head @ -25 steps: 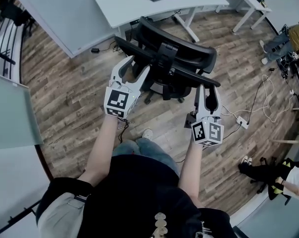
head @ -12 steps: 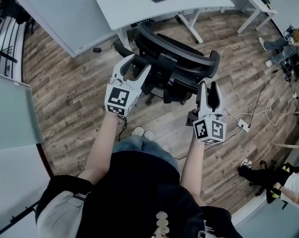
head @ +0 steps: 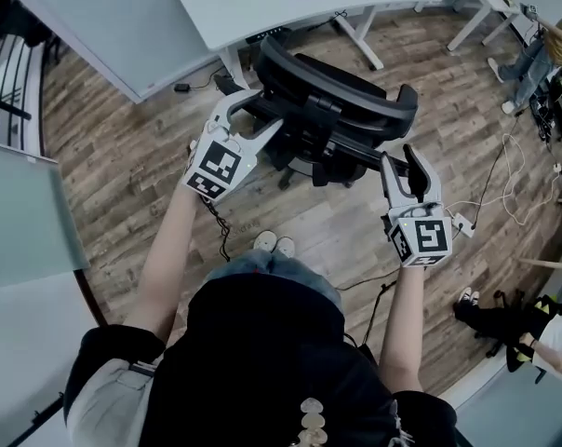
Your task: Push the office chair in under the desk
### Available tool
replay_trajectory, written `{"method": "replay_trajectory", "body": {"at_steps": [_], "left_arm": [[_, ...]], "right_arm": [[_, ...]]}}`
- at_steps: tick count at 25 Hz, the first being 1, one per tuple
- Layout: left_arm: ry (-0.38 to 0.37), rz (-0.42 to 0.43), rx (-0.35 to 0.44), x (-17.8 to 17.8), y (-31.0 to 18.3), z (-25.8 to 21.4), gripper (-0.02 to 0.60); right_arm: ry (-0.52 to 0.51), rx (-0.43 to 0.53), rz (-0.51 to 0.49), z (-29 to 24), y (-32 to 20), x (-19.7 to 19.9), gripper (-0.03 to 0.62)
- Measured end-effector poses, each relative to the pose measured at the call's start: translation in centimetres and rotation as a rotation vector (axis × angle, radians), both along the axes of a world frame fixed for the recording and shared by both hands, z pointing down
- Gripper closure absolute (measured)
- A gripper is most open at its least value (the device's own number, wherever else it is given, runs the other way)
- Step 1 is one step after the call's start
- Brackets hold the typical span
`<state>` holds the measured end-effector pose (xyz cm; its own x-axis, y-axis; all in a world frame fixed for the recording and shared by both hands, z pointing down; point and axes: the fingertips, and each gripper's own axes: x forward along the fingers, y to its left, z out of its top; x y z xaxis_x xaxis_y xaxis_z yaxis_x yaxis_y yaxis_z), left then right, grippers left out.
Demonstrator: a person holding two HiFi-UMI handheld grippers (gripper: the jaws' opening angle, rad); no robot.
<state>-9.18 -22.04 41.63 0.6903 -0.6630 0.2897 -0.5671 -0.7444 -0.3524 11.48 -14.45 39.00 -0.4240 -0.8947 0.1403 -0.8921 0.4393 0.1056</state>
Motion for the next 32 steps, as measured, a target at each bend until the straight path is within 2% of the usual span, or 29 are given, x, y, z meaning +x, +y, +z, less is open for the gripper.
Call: {"method": "replay_trajectory", "body": {"at_steps": [3,9,11,15,18,21,27,32], "left_arm": [[-0.177,0.103,-0.004,0.2,-0.1,1.3,0.33],[-0.646,0.312,0.047,0.1,-0.1,4.8,0.332],[-0.76,0.358,0.075,0.0,-0.4,5.8,0.349],[-0.927,0.434,0.116,0.1,-0.9,7.6,0.371],[-1.011,0.467,0.145,0.4,-1.3,8.5,0.39],[-1.066,0.491,0.163,0.6,-1.8,9.3,0.417],[-1.092,0.51,0.173,0.9,-2.1,10.0,0.433],[-1.103,0.499,0.124,0.8,-2.0,10.4,0.449]], "right_arm": [[0.165,-0.074,-0.116,0.9,-0.1,-0.9,0.421],[0.563,-0.226,-0.351,3.9,-0.1,-2.7,0.414],[0.69,-0.265,-0.414,5.2,-0.4,-3.2,0.405],[0.915,-0.322,-0.517,7.9,-0.9,-4.1,0.402],[1.028,-0.366,-0.564,9.9,-1.0,-4.2,0.402],[1.071,-0.395,-0.577,10.9,-1.3,-4.0,0.405],[1.135,-0.405,-0.585,12.0,-1.9,-3.6,0.433],[1.125,-0.398,-0.598,12.4,-2.0,-3.7,0.453]]}}
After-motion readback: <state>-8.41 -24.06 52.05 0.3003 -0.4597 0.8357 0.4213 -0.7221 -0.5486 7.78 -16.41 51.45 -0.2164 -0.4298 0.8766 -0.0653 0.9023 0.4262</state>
